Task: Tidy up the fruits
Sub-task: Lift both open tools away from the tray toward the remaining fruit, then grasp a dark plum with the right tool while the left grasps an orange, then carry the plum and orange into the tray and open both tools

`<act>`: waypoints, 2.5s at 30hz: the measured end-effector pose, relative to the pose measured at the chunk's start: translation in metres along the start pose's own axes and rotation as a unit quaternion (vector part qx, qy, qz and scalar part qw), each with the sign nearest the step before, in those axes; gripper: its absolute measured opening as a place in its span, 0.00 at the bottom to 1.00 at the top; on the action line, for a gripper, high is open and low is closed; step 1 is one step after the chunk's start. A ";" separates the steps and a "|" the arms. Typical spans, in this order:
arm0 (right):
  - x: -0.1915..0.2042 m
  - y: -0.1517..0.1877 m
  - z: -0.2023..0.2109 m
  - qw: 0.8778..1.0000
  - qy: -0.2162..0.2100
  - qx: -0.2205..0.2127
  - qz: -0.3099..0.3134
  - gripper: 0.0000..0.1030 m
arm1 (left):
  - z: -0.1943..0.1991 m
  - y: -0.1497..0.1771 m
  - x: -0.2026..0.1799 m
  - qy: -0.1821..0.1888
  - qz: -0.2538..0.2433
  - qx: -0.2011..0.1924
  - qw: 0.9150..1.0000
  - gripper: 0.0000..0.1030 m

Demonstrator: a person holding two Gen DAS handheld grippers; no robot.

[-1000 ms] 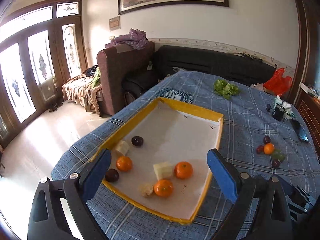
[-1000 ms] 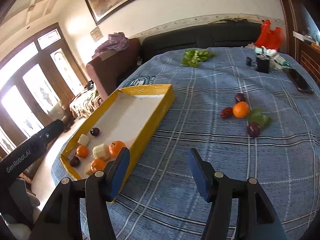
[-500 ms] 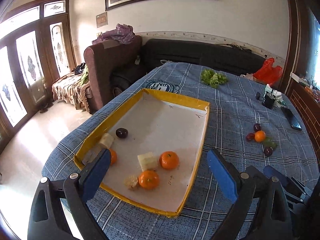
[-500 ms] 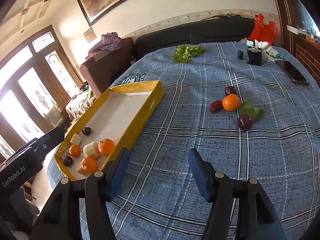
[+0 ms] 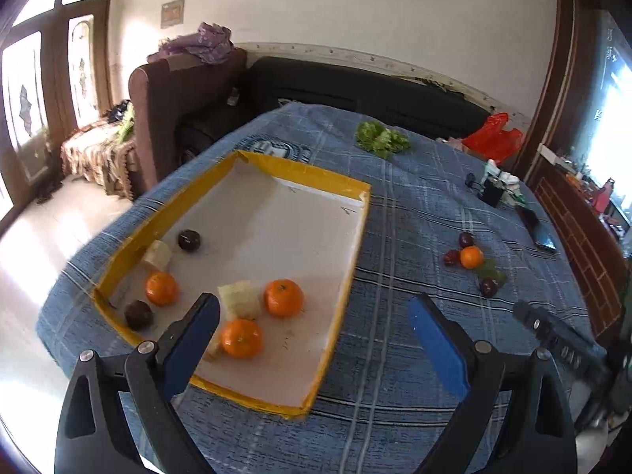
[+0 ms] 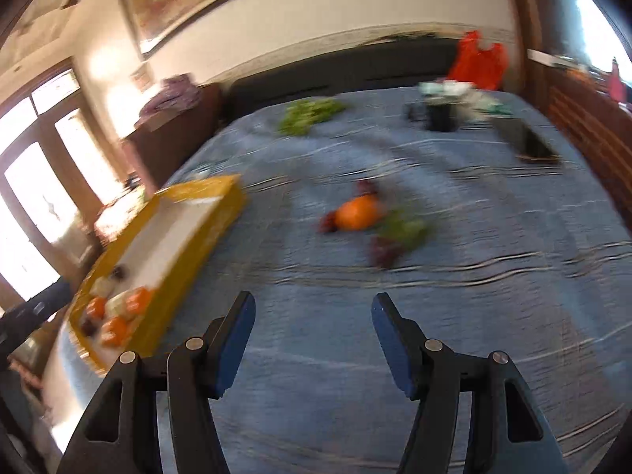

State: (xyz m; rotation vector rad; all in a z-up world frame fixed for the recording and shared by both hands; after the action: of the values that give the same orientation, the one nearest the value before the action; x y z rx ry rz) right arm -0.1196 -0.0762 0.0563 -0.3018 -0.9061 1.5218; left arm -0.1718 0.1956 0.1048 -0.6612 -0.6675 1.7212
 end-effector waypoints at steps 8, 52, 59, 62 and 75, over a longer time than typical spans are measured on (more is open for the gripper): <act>-0.066 -0.028 -0.004 0.998 0.056 0.012 -0.035 0.64 | -0.026 0.013 -0.032 0.049 -0.035 0.039 0.997 0.93; -0.116 -0.059 -0.055 0.994 0.011 -0.002 -0.109 0.26 | -0.177 -0.031 -0.225 0.139 -0.234 0.103 0.957 0.33; -0.096 -0.056 -0.052 0.997 0.006 -0.011 -0.074 0.26 | -0.110 -0.038 -0.176 0.145 -0.167 0.062 0.973 0.34; -0.085 -0.054 -0.054 0.999 0.005 -0.012 -0.052 0.26 | -0.083 -0.039 -0.141 0.127 -0.137 0.040 0.982 0.34; -0.049 -0.038 -0.064 0.999 0.038 -0.010 0.021 0.26 | -0.046 -0.026 0.005 0.048 0.009 0.028 0.998 0.34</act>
State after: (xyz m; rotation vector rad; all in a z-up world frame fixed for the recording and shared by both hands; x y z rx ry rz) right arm -0.0405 -0.1017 0.0255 -0.3932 -0.8594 1.5299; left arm -0.1229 0.2108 0.0917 -0.7086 -0.5458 1.7065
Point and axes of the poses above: each gripper's, at about its wrist camera, not at the fingertips, and z roughly against the way its jaws point, x to its left, y to its underside, the point moved 1 cm from there along -z, roughly the way its jaws point, and after that the axes turned 4 degrees about -y, right-handed, at the moved point
